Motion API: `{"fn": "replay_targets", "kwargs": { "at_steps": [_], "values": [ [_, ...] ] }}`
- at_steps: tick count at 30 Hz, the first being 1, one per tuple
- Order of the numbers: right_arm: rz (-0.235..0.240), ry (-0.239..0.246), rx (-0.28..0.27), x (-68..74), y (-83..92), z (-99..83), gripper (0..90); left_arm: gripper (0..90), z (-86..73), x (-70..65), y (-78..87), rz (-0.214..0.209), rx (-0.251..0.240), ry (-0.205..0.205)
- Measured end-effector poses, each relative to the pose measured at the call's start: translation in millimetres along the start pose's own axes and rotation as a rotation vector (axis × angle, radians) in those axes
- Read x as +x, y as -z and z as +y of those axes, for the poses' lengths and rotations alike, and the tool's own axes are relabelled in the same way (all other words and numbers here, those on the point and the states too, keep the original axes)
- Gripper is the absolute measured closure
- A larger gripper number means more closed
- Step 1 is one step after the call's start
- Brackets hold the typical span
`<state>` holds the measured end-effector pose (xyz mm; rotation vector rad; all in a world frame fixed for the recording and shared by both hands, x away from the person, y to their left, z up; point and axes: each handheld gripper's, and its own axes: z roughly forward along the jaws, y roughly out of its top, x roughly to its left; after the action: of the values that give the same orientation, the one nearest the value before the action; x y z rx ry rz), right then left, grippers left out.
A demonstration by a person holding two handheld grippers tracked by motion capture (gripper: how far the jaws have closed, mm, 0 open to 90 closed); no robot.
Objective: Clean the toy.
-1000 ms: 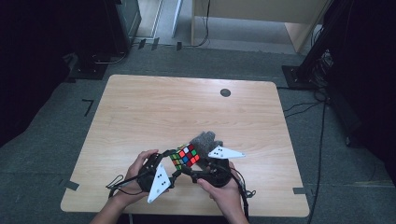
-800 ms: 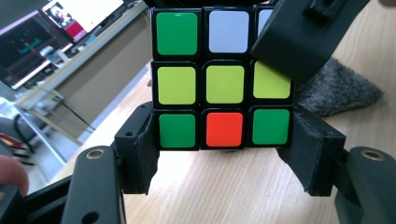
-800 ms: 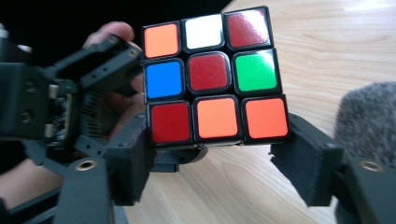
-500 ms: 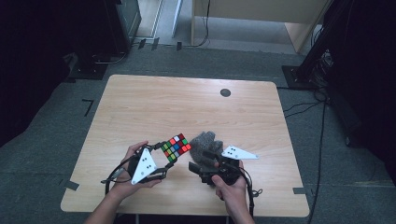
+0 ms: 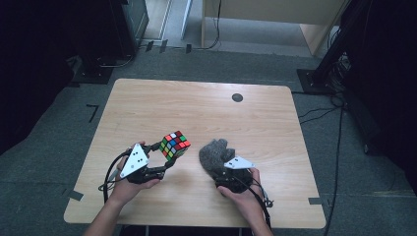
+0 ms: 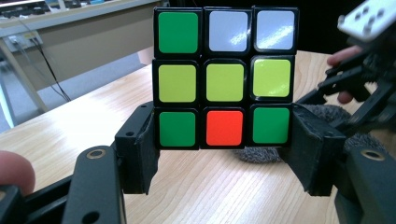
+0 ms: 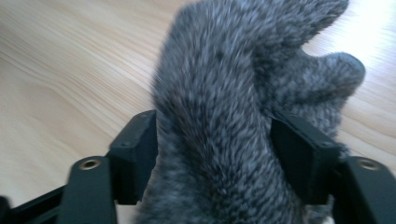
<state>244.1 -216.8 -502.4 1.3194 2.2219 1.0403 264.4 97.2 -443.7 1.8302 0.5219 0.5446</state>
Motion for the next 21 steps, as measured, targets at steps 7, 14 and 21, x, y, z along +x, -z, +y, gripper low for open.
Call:
{"fn": "replay_targets", "kwargs": {
  "at_steps": [7, 14, 21],
  "values": [
    [-0.049, 0.064, 0.031, -1.3, -10.7, -5.2, 35.8, 34.6, 1.0, -0.2, 0.6, -0.014, -0.007, 0.014],
    [-0.040, 0.048, 0.001, -2.3, -13.0, -9.1, 33.6, 34.5, 1.0, 0.0, 0.5, -0.031, -0.014, 0.031],
    [-0.009, 0.087, -0.043, -6.0, -13.3, -14.2, 33.8, 34.5, 1.4, -4.2, -1.8, -0.042, -0.003, 0.023]
  ]
}}
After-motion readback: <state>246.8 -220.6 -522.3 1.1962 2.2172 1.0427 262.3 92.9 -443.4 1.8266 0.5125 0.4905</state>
